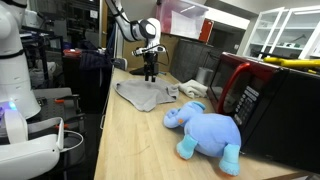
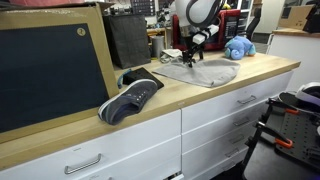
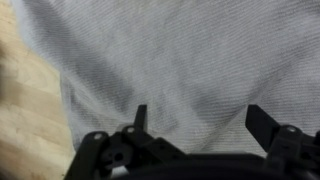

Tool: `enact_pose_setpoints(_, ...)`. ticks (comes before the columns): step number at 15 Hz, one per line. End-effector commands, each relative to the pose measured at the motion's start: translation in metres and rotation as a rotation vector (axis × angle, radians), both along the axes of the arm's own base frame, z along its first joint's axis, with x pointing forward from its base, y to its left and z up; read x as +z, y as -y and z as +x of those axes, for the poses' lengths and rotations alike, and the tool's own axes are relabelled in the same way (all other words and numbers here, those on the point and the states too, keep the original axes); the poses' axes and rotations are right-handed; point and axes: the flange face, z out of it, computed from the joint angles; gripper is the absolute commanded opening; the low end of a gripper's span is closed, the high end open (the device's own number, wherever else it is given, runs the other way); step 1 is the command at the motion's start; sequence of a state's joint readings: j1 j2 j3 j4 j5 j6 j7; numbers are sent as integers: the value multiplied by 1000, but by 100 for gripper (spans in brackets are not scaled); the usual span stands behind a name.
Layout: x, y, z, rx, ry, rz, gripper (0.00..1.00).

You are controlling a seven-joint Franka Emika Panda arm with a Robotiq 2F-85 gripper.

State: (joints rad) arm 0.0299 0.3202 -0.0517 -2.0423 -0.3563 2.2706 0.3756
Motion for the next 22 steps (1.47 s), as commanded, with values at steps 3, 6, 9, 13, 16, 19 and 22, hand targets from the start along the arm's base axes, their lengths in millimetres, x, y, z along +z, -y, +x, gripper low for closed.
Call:
enact_pose_setpoints(3,-9,28,44,-204,0,90,100)
enact_pose_setpoints(6,-12,33,65,-311,34,138,100)
enact_pose_setpoints(9,-16,35,81,-400,77,162,100)
enact_pose_setpoints(13,-27,40,101,-496,126,174,100)
enact_pose_setpoints(16,-31,48,116,-560,166,184,100)
enact_pose_setpoints(19,-30,60,132,-609,211,186,100)
enact_pose_setpoints(22,-26,75,146,-642,257,185,100)
